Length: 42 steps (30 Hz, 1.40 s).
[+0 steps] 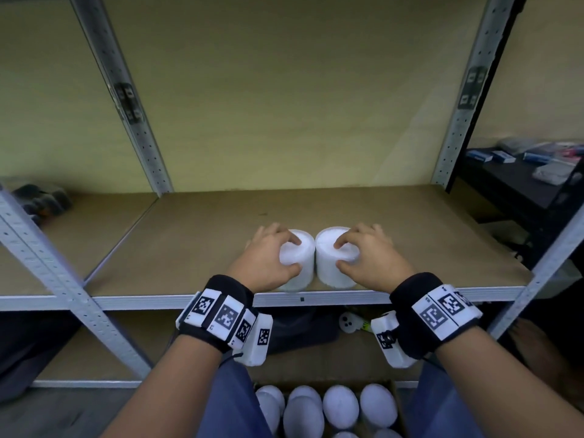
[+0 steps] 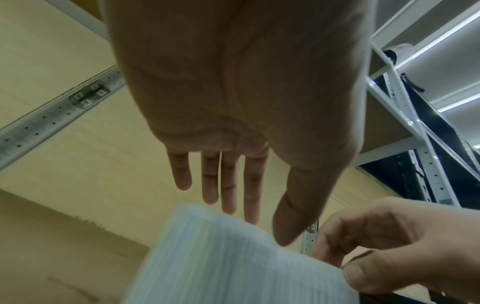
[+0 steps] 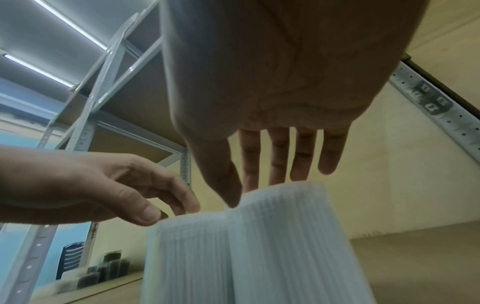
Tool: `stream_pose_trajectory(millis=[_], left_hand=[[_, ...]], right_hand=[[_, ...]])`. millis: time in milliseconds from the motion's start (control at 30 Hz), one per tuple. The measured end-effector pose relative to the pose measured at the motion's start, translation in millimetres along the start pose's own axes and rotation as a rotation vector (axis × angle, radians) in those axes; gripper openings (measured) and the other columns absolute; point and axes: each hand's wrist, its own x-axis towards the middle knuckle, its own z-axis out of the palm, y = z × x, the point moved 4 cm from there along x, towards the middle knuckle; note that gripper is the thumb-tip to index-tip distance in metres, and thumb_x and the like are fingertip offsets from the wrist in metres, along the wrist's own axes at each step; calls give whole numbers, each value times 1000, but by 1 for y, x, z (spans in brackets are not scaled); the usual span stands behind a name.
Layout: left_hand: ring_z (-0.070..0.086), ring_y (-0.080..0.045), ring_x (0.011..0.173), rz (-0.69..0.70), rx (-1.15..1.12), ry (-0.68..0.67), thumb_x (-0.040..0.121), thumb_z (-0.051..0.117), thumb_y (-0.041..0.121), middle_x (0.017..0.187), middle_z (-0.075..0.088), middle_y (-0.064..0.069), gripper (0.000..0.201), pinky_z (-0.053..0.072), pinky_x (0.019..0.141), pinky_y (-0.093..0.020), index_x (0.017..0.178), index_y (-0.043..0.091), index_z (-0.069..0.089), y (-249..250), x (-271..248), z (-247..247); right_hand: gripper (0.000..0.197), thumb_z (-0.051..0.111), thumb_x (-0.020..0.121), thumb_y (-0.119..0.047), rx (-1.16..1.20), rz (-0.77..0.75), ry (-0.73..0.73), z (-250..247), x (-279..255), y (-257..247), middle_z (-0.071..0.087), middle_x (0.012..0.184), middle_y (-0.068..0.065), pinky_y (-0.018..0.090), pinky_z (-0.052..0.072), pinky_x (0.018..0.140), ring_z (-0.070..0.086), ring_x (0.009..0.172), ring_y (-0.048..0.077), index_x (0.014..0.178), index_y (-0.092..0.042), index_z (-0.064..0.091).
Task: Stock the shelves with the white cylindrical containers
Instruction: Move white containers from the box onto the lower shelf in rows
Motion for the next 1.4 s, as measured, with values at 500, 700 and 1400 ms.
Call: stream_pose_trajectory(millis=[500,700,1400], left_hand=[[57,-17,112,29,10,72,84,56,11,123,62,0,32,46,94,-28,113,19,67,7,20,11],[56,-21,116,69,26,63,87,54,7,126,61,-5,33,44,96,-29,117,14,65,19,59,19],[58,-26,113,94,6,30,90,51,3,127,60,-11,34,46,94,-31,121,11,62,31,227,59]], right_hand=[[30,57,88,-13,-62,16,-35,-13,15,7,62,123,1,30,46,93,56,115,21,116,-17,65],[28,60,86,-13,-48,92,-37,-19,43,32,64,124,4,29,44,96,58,114,23,113,-14,66],[25,62,85,-8,-96,255,54,-27,172,124,64,122,7,29,48,91,61,109,25,110,-12,68]])
